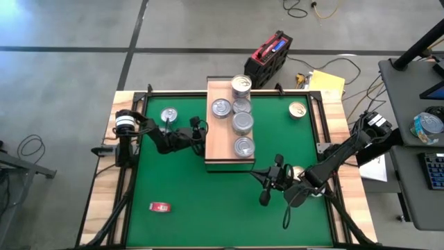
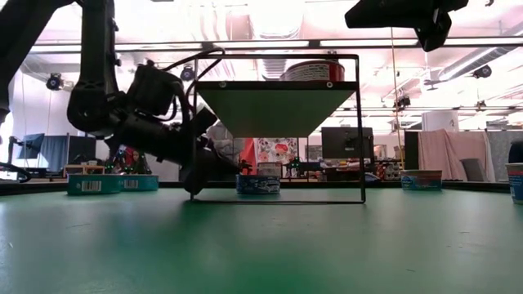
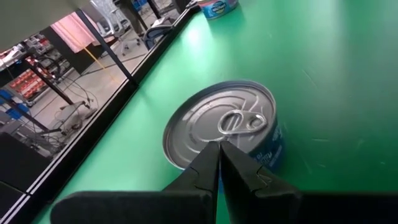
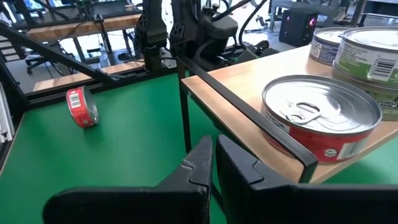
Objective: Stack canned seafood by type on shelf
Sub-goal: Stack the blue tuna can on top of the blue tuna can on the shelf
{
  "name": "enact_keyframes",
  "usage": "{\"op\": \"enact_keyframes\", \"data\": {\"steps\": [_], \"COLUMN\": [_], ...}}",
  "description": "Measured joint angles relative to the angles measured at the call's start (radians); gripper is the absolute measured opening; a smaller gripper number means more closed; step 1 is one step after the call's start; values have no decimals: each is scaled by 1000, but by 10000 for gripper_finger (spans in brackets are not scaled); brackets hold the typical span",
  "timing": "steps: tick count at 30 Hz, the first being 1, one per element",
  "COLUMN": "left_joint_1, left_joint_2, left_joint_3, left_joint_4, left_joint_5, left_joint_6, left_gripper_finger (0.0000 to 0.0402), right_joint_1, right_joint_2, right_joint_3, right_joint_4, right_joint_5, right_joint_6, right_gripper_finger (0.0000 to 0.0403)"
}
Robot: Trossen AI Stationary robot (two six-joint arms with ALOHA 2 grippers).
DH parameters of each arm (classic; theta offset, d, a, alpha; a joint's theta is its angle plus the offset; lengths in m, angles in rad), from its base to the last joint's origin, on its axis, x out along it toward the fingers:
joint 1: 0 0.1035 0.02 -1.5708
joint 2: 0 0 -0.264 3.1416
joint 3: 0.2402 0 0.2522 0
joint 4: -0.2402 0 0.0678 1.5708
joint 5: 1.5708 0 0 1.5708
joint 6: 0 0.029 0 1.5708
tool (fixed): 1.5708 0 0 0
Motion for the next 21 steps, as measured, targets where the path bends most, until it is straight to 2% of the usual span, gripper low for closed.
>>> {"op": "enact_keyframes", "data": {"steps": [17, 21], "left_joint_1": [26, 28], "left_joint_2": [0, 0], "left_joint_3": [14, 14], "left_joint_4": [-33, -34], "left_joint_5": [1, 28], "left_joint_6": [9, 15], "left_gripper_finger": [0, 0], "right_joint_1": [0, 0], "right_joint_2": [0, 0], "right_joint_3": [0, 0], "right_joint_4": [0, 0], "right_joint_5": [10, 16], "right_joint_6": [3, 4], "right_gripper_finger": [13, 13]}}
